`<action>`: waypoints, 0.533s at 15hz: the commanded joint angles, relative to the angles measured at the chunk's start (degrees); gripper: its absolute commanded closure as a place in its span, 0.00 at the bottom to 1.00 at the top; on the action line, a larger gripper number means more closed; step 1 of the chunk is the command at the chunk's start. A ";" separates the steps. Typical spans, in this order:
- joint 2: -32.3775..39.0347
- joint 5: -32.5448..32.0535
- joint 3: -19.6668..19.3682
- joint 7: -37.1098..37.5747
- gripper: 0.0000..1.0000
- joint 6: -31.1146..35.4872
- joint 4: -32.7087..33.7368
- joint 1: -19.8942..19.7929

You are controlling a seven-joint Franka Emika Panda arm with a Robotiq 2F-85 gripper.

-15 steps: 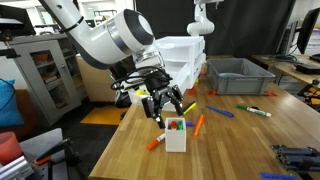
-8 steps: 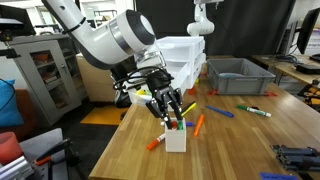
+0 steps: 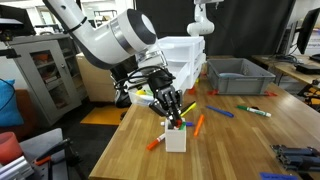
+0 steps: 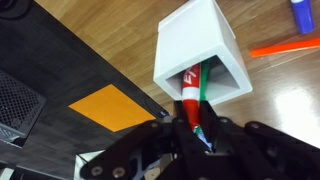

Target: Take the red marker out of the pen holder and put it on the desk

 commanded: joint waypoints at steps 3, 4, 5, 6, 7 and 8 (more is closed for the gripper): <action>-2.38 -1.41 -0.37 1.65 0.95 1.65 -0.16 0.03; -3.27 -1.54 -0.39 1.99 0.95 1.98 -0.22 -0.02; -4.73 -1.66 -0.36 2.43 0.95 2.34 -0.46 -0.11; -6.16 -2.04 -0.34 2.87 0.95 2.49 -0.67 -0.16; -8.00 -2.26 -0.23 3.10 0.95 2.55 -1.05 -0.28; -9.71 -2.29 -0.03 3.13 0.95 2.36 -1.35 -0.44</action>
